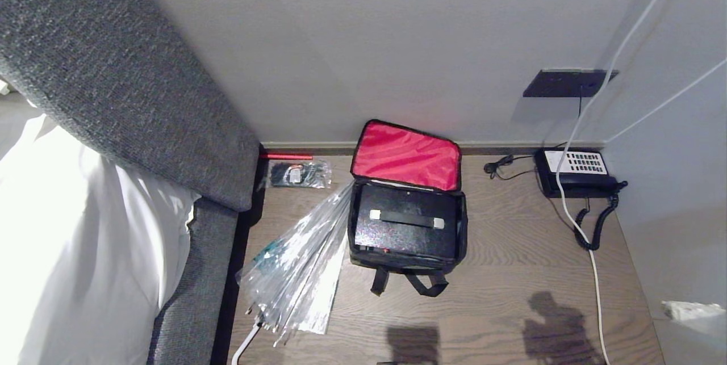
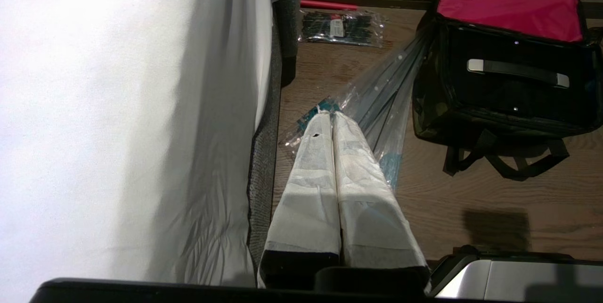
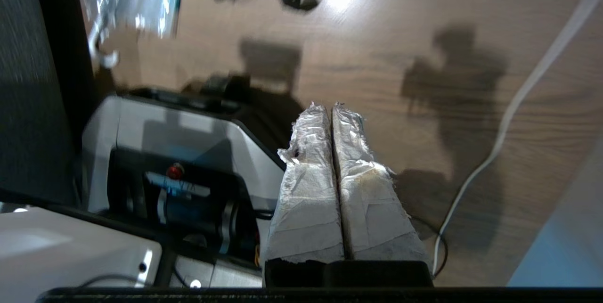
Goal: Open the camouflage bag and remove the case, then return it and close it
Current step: Grip the handle
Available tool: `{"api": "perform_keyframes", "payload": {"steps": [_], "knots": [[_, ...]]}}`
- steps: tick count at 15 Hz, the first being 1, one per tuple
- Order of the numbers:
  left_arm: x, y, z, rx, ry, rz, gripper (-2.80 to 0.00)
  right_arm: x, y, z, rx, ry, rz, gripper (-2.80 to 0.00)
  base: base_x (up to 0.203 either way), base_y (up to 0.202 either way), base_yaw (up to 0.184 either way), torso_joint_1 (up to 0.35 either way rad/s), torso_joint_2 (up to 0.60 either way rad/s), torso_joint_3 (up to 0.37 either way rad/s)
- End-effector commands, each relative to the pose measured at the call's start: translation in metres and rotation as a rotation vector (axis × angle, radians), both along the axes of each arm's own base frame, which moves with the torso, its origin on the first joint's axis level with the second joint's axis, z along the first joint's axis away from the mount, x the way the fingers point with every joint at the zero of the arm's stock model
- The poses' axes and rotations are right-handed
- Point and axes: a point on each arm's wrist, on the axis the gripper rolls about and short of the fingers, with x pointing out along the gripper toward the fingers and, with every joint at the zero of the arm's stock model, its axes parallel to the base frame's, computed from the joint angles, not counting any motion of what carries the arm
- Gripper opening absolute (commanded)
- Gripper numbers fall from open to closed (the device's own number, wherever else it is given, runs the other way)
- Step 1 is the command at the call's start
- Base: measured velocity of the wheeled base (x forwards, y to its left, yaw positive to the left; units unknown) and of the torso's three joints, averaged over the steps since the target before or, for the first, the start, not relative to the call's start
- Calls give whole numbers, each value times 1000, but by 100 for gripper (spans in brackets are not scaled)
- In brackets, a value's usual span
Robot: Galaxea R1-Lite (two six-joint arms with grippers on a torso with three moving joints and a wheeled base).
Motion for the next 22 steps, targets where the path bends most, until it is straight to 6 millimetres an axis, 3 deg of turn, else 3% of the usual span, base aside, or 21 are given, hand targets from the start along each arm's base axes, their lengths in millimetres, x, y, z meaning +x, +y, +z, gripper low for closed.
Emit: {"api": "perform_keyframes", "payload": {"steps": [1,4,7,9,14,17,21,22], "knots": [[0,0,0,-1,0,0,-280,55,11,-27,-24,205,40,-280,0,0,0,0,0,0],[0,0,0,-1,-2,0,-280,115,37,-47,-35,245,120,-280,0,0,0,0,0,0],[0,0,0,-1,0,0,-280,174,79,-61,-17,102,175,-280,0,0,0,0,0,0],[0,0,0,-1,0,0,-280,202,108,-74,-8,11,184,-280,0,0,0,0,0,0],[0,0,0,-1,-1,0,-280,237,170,-138,-96,-117,139,-280,0,0,0,0,0,0],[0,0,0,-1,-1,0,-280,261,190,-148,-129,-203,152,-280,0,0,0,0,0,0],[0,0,0,-1,-1,0,-280,271,198,-165,-144,-167,206,-280,0,0,0,0,0,0],[0,0,0,-1,-1,0,-280,271,198,-172,-167,-143,230,0,0,0,0,0,0,0]]}}
